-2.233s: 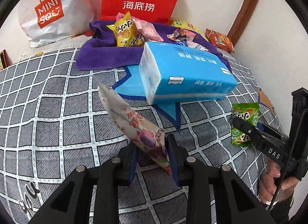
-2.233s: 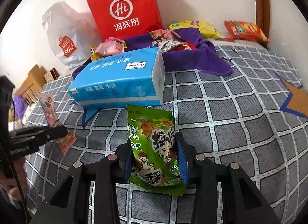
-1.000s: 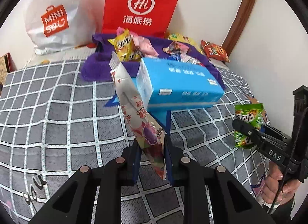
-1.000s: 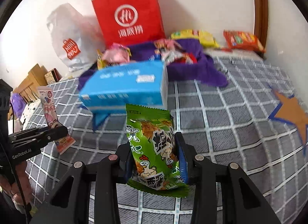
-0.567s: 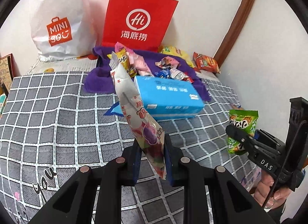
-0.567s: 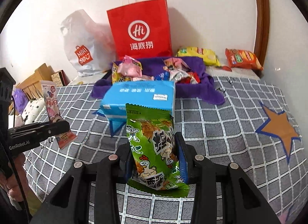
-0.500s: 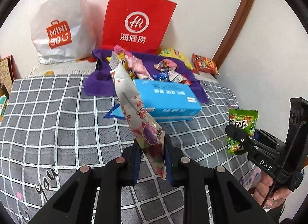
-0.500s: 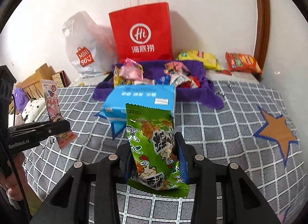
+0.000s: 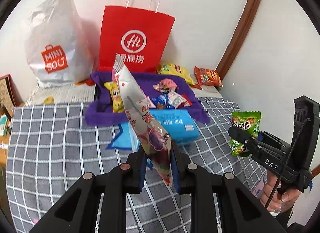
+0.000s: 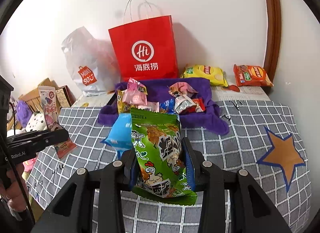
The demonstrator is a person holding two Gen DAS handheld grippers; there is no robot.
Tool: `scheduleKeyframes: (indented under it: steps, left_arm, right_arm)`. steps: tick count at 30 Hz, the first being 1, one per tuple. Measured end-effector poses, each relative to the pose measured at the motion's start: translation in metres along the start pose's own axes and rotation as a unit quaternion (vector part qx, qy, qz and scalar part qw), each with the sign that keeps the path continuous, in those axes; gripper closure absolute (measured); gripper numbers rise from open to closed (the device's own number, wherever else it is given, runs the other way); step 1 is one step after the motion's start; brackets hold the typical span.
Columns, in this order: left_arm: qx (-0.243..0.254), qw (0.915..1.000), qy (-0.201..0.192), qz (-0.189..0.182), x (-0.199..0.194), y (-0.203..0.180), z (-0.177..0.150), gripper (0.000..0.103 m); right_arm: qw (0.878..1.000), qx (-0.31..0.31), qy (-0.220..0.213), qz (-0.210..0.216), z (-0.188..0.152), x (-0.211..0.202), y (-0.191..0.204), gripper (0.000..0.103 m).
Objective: Organize snacks
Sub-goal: 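Carry the green bag and candy stick over the purple towel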
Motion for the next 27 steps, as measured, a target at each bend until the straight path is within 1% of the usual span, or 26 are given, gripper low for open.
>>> scheduleKeyframes:
  steps: [9, 12, 19, 27]
  left_arm:
    - [0.011, 0.9999, -0.01, 0.009, 0.006, 0.013, 0.046, 0.083]
    - [0.012, 0.9997, -0.012, 0.017, 0.01, 0.021, 0.06, 0.082]
    - [0.009, 0.9995, -0.012, 0.029, 0.02, 0.035, 0.079, 0.082]
    - [0.002, 0.9993, -0.01, 0.035, 0.033, 0.053, 0.094, 0.082]
  right_arm:
    - [1.0, -0.009, -0.011, 0.007, 0.041, 0.011, 0.011, 0.065]
    - [1.0, -0.015, -0.014, 0.002, 0.056, 0.02, 0.016, 0.065]
    - [1.0, -0.021, -0.016, -0.007, 0.084, 0.041, 0.024, 0.065]
    - [1.0, -0.015, -0.015, 0.001, 0.111, 0.068, 0.034, 0.065]
Point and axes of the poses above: each gripper's, at about its wrist camera, not at the fingertips, and x roughly the way its jaws point, y to its left, z to its top, the point moved 9 cm from there along x, roughly the way its jaws point, and after that the axes turned 15 degrees about x, right-handed, at the moved point
